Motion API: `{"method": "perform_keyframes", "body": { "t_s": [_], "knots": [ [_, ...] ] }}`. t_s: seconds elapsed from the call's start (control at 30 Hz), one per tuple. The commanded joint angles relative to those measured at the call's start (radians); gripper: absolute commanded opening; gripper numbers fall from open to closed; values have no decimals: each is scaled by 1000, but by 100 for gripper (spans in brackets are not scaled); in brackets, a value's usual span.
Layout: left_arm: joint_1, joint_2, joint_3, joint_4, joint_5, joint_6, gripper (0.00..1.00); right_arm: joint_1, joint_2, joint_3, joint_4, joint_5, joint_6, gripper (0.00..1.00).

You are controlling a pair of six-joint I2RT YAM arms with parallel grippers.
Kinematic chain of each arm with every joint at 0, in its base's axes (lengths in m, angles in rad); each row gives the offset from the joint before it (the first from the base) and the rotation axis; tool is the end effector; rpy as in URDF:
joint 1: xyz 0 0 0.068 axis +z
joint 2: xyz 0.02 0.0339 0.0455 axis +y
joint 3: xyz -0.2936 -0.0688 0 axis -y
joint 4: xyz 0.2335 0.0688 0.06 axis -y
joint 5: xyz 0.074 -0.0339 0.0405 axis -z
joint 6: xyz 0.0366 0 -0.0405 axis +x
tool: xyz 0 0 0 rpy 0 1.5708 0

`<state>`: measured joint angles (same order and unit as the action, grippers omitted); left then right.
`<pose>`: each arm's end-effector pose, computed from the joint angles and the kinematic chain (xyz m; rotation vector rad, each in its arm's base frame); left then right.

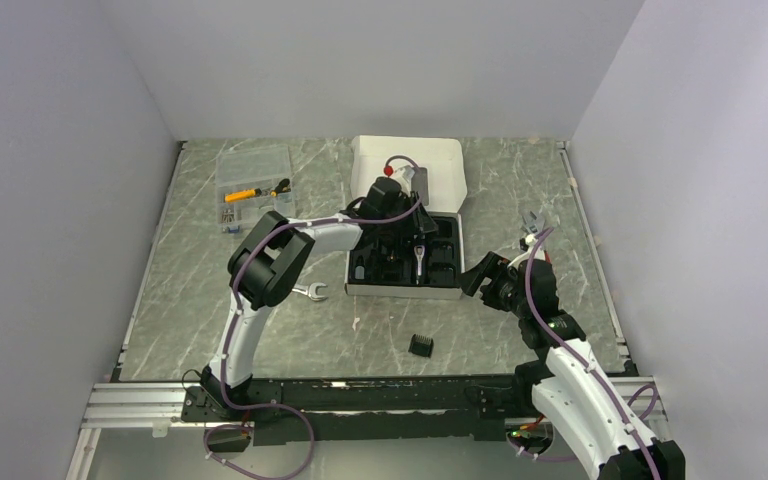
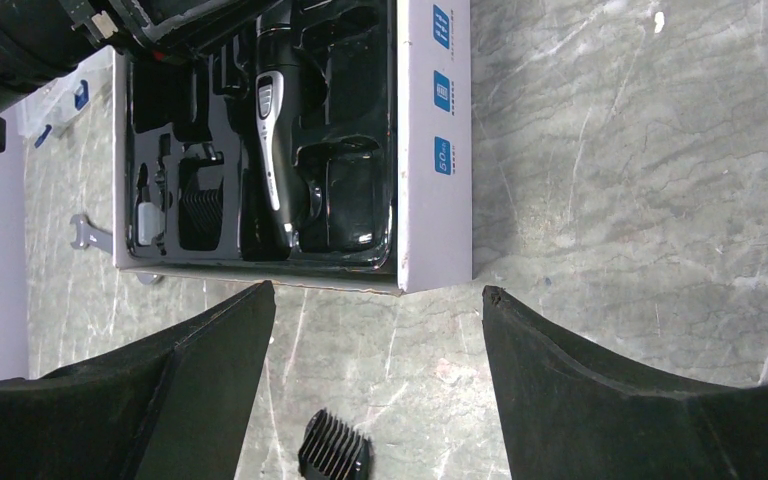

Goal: Sort the hair-cutting tools
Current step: Place the haircut tool in the storage box.

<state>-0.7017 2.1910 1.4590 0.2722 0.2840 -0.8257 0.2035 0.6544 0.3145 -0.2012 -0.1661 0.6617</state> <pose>0.3770 -0.3320 0.1926 0.0596 2.2475 -1.1926 0.1178 0.0305 0.2142 0.3949 2.1452 0.6814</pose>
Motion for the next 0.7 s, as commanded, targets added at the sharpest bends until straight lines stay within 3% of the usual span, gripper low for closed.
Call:
{"method": "perform_keyframes", "body": {
  "t_s": [0.0,0.67],
  "knots": [
    [-5,14,35,25,29,6,29,-4,-5,7,31,-6,-7,79],
    [-6,8,44,75,80,-18,12,-4,1,14,29,-1,-18,79]
  ]
}}
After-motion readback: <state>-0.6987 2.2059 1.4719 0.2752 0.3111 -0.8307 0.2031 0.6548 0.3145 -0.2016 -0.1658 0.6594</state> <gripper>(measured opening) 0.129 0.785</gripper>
